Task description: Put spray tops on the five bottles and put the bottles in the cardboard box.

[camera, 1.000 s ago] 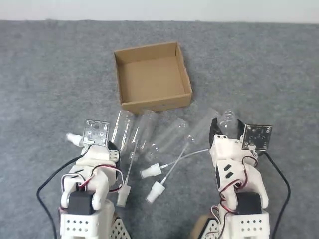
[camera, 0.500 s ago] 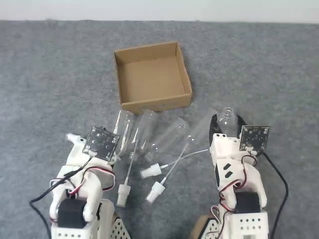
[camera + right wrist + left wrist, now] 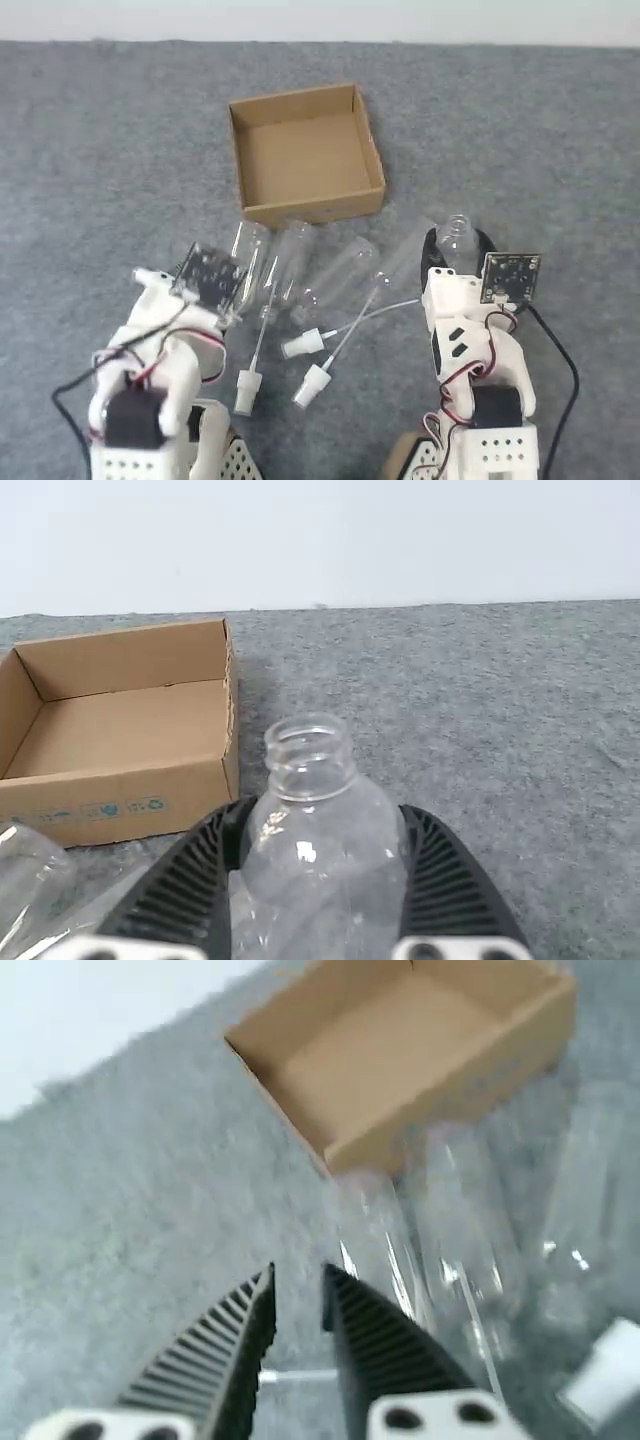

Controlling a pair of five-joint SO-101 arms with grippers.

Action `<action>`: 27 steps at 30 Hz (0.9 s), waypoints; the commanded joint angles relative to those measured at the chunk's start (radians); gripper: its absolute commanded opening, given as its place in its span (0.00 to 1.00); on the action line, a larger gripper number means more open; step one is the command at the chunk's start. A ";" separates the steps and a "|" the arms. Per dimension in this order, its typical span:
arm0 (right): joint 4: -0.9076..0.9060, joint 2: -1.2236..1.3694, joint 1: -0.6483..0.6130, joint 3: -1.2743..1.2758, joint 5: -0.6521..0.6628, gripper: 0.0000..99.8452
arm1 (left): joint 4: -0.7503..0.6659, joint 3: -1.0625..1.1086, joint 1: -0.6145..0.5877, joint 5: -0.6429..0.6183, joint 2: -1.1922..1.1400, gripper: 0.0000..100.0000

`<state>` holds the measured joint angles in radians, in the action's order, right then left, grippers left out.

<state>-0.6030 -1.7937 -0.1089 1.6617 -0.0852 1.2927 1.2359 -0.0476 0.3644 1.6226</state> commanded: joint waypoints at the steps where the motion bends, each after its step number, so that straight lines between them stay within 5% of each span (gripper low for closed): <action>1: 0.022 -0.022 0.010 0.020 0.026 0.07 | 0.075 -0.196 -0.005 0.006 -0.281 0.12; 7: 0.022 -0.022 0.010 0.020 0.026 0.07 | 0.147 -0.294 -0.014 0.005 -0.431 0.17; 27: 0.021 -0.018 0.010 0.020 0.028 0.07 | 0.141 -0.303 -0.381 0.005 -0.552 0.22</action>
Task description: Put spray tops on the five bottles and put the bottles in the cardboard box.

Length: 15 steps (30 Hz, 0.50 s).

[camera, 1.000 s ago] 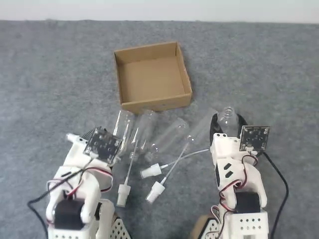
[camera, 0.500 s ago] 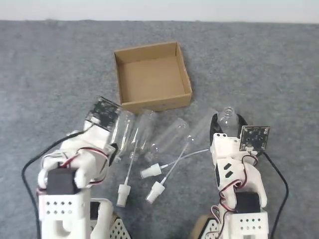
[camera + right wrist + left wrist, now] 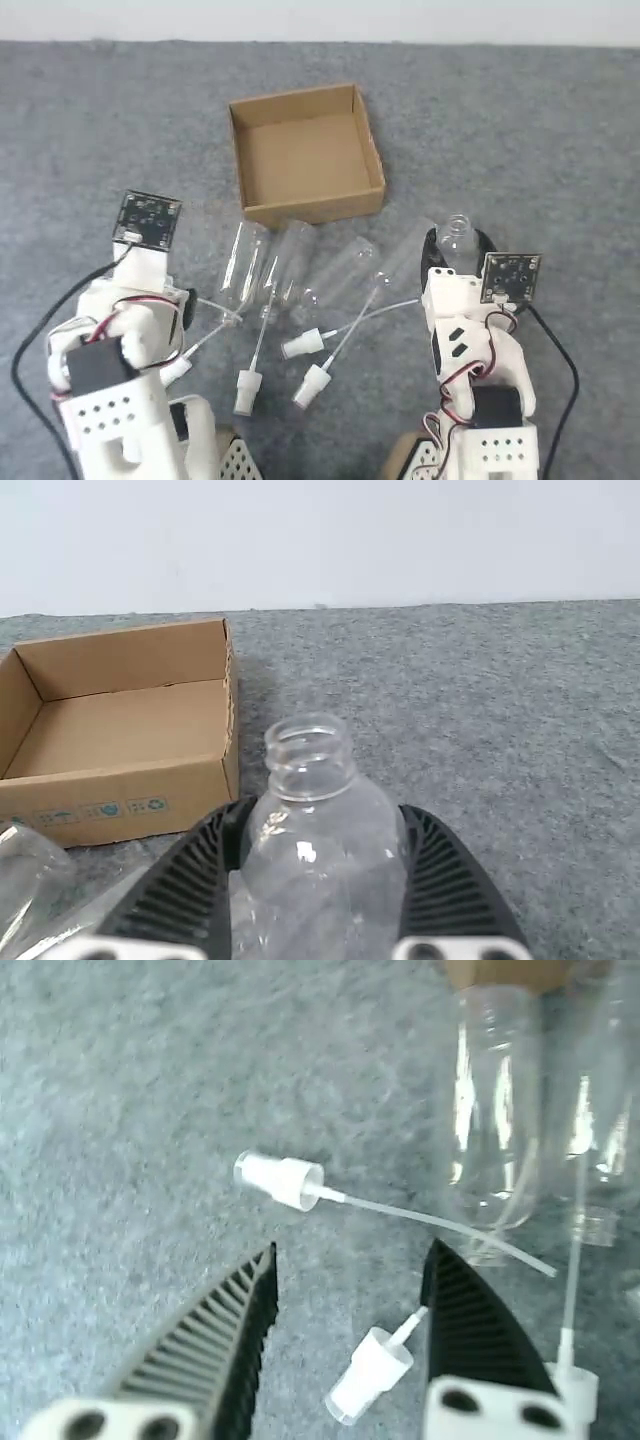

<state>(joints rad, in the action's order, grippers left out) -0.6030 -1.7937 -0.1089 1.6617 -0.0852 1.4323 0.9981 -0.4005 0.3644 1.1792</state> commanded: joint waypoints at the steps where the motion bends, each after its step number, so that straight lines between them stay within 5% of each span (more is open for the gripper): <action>1: 0.021 -0.018 0.010 0.021 0.028 0.07 | 0.002 -0.079 -0.034 0.005 -0.150 0.22; 15: 0.002 -0.019 0.004 0.021 0.028 0.07 | -0.012 -0.262 -0.129 -0.192 -0.493 0.22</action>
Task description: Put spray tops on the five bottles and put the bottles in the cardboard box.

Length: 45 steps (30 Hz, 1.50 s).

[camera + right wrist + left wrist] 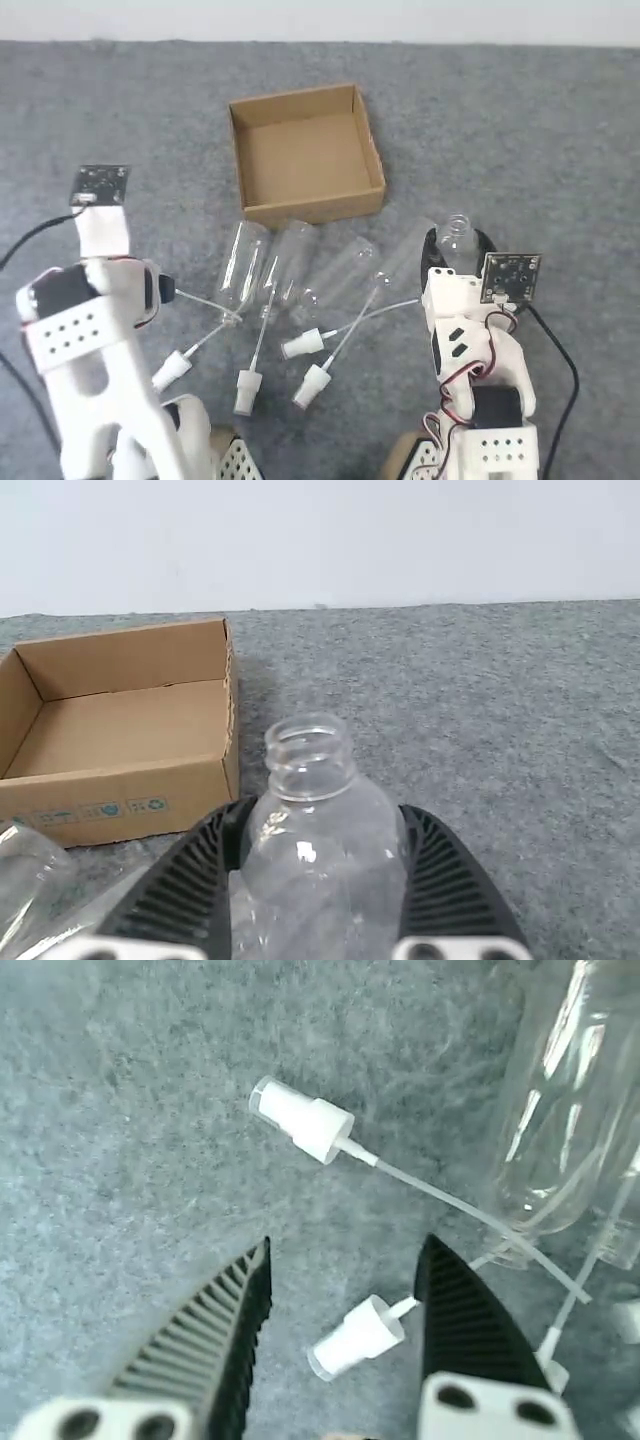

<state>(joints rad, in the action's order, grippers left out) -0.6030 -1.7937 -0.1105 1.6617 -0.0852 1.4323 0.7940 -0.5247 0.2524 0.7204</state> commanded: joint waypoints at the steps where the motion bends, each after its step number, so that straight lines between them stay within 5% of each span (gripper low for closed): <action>1: 0.002 -0.019 0.005 0.021 0.028 0.07 | -0.028 -0.053 -0.005 -0.101 -0.041 0.22; 15: 0.002 -0.019 0.007 0.021 0.028 0.07 | -0.074 -0.059 -0.006 -0.256 -0.181 0.22; 45: 0.001 -0.018 0.007 0.021 0.028 0.07 | -0.457 -0.058 -0.058 -0.393 -0.568 0.22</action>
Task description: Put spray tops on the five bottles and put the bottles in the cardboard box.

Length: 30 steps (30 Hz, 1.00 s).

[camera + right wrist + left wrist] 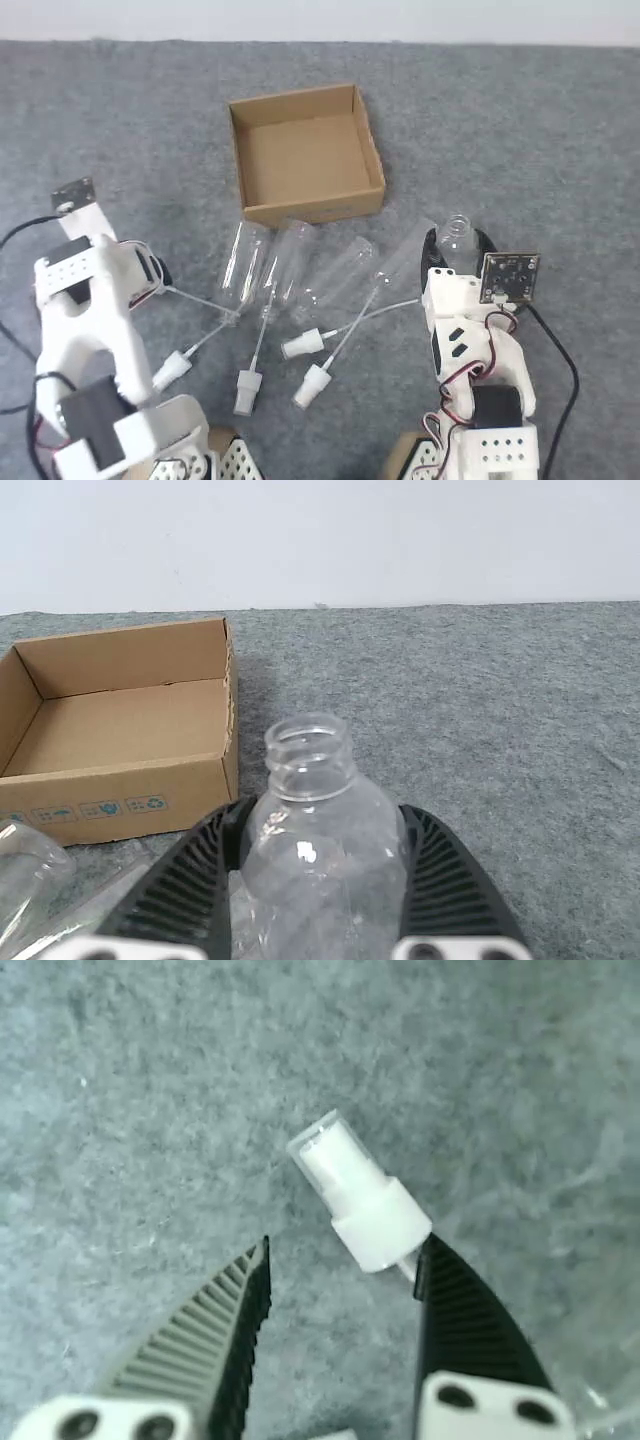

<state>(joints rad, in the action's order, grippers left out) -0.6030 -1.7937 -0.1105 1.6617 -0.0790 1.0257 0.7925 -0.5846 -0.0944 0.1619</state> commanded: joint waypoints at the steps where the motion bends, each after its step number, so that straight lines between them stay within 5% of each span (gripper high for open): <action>1: 0.001 -0.018 0.007 0.021 0.021 0.07 | -0.063 -0.056 -0.002 -0.057 -0.018 0.22; 14: 0.001 -0.018 0.005 0.021 0.021 0.07 | -0.109 -0.099 0.002 -0.135 -0.081 0.22; 30: 0.001 -0.018 0.005 0.021 0.021 0.07 | -0.003 -0.225 -0.031 -0.137 -0.092 0.22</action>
<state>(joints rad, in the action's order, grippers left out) -0.6030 -1.7937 -0.1105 1.6617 -0.0790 1.0104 0.6252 -0.5953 -0.2156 0.0637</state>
